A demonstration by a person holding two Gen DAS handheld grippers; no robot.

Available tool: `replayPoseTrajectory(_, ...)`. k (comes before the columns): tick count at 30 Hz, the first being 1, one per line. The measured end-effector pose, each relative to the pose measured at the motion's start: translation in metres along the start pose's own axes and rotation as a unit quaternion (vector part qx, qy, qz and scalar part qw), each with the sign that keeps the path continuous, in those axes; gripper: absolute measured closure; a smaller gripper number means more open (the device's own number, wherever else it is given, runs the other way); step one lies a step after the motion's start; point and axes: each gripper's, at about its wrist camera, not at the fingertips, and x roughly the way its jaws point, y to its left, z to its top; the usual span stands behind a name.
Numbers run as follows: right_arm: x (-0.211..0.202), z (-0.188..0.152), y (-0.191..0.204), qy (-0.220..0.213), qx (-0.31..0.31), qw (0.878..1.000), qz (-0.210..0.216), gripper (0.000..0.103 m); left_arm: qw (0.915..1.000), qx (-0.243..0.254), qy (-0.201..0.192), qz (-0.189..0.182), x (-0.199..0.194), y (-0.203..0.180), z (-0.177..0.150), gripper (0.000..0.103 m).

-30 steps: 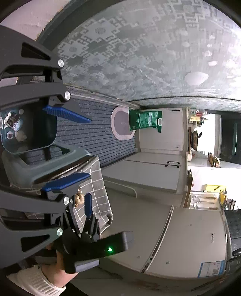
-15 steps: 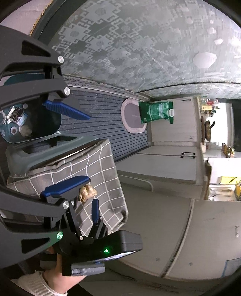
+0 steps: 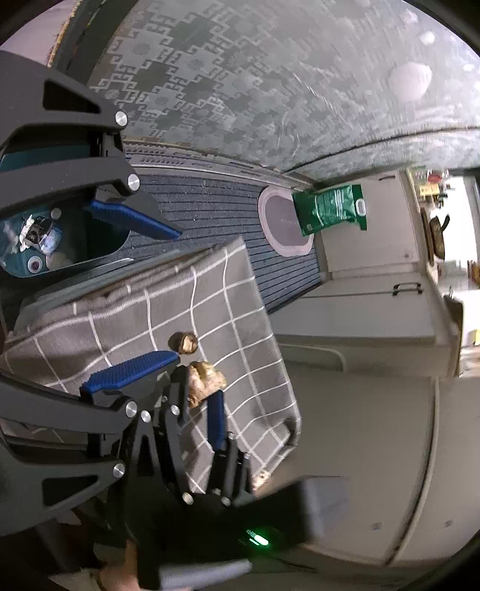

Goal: Collect trash
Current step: 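Move both tools back over the table toward the brown ginger and shell, then grasp the ginger root with the right tool while the left tool grasps the small shell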

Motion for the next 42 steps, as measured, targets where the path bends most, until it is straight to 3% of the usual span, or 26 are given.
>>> replayPoseTrajectory(6, -0.019, -0.003, -0.017, -0.012, 0.021, 1.000, 0.005, 0.063, 0.9995, 0.025, 0.018, -0.012, 0.022, -0.017, -0.003, 0.037)
replayPoseTrajectory(15, -0.056, -0.013, -0.043, -0.032, 0.050, 0.998, 0.007, 0.063, 0.9988, 0.043, 0.022, 0.004, 0.039, -0.031, -0.001, 0.037)
replayPoseTrajectory(19, -0.070, -0.018, -0.048, -0.041, 0.052, 0.998, 0.004, 0.063, 0.9979, 0.061, 0.012, 0.017, 0.043, -0.036, 0.003, 0.046)
replayPoseTrajectory(21, -0.077, -0.021, -0.051, -0.043, 0.050, 0.998, 0.001, 0.063, 0.9980, 0.060, 0.020, 0.008, 0.049, -0.036, 0.005, 0.056)
replayPoseTrajectory(24, -0.086, -0.024, -0.055, -0.047, 0.050, 0.998, -0.002, 0.063, 0.9974, 0.065, 0.028, 0.005, 0.057, -0.041, 0.006, 0.058)
replayPoseTrajectory(30, -0.106, -0.029, -0.064, -0.054, 0.055, 0.997, -0.015, 0.063, 0.9991, 0.024, 0.035, -0.006, 0.065, -0.034, 0.010, 0.060)
replayPoseTrajectory(36, -0.126, -0.031, -0.070, -0.057, 0.058, 0.996, -0.032, 0.063, 0.9996, -0.007, 0.026, -0.007, 0.071, -0.036, 0.013, 0.072)
replayPoseTrajectory(38, -0.128, -0.029, -0.069, -0.055, 0.058, 0.996, -0.034, 0.063, 0.9995, -0.016, 0.024, -0.012, 0.071, -0.037, 0.013, 0.080)
replayPoseTrajectory(42, -0.127, -0.024, -0.063, -0.049, 0.054, 0.997, -0.031, 0.063, 0.9991, -0.029, 0.024, -0.020, 0.071, -0.036, 0.014, 0.081)
